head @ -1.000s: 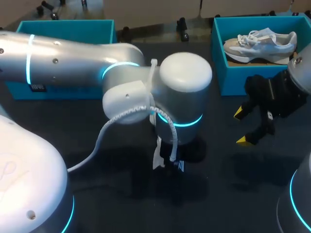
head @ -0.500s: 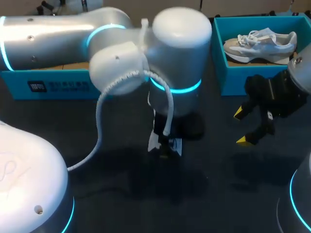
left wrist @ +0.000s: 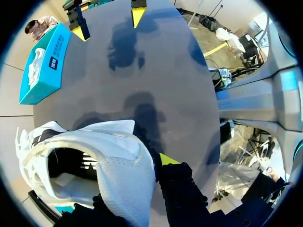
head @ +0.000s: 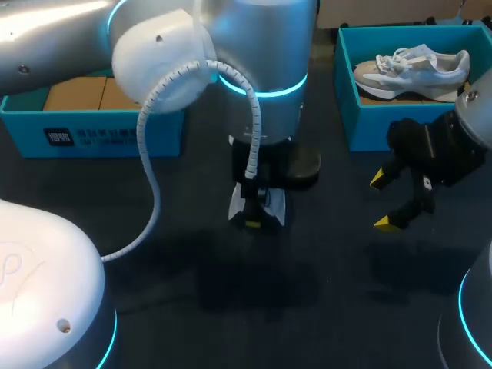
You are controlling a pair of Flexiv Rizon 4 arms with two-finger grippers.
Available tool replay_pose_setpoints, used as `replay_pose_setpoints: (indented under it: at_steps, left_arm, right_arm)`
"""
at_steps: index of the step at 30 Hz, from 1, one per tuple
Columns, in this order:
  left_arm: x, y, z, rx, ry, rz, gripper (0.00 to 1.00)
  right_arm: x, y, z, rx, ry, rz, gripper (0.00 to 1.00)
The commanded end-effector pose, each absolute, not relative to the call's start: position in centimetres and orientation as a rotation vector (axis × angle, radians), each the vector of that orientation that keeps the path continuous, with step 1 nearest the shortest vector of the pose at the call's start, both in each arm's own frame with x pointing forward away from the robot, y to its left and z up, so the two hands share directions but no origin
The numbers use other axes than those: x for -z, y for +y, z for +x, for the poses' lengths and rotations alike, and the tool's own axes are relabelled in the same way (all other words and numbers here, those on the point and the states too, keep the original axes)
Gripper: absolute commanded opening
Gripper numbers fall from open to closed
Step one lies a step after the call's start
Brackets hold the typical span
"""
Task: Take the shoe out of the shoebox, open the shoe tongue, remove and reinsert the insole, then place the shoe into the shoebox
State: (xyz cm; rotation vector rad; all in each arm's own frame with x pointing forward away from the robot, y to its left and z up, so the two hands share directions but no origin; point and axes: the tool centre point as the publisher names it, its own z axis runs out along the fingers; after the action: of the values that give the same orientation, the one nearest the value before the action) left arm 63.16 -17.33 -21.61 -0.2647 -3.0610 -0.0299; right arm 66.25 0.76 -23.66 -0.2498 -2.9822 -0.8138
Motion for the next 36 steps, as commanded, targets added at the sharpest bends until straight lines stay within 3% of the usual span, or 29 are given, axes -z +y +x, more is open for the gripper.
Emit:
replay_pose_setpoints:
  at_steps: [1, 17, 36]
  left_arm:
    - [21.4, -16.9, 63.0, 0.021, -3.061, -0.266, 0.0]
    - [19.9, -13.1, 67.2, -0.052, -3.037, -0.353, 0.0]
    - [19.6, -5.8, 78.3, -0.063, -3.036, -0.283, 0.0]
  right_arm:
    - [23.8, 0.8, 66.2, 0.814, -2.984, -0.251, 1.0]
    - [23.8, 0.8, 66.2, 0.814, -2.984, -0.251, 1.0]
    - [23.8, 0.8, 66.2, 0.814, -2.984, -0.251, 1.0]
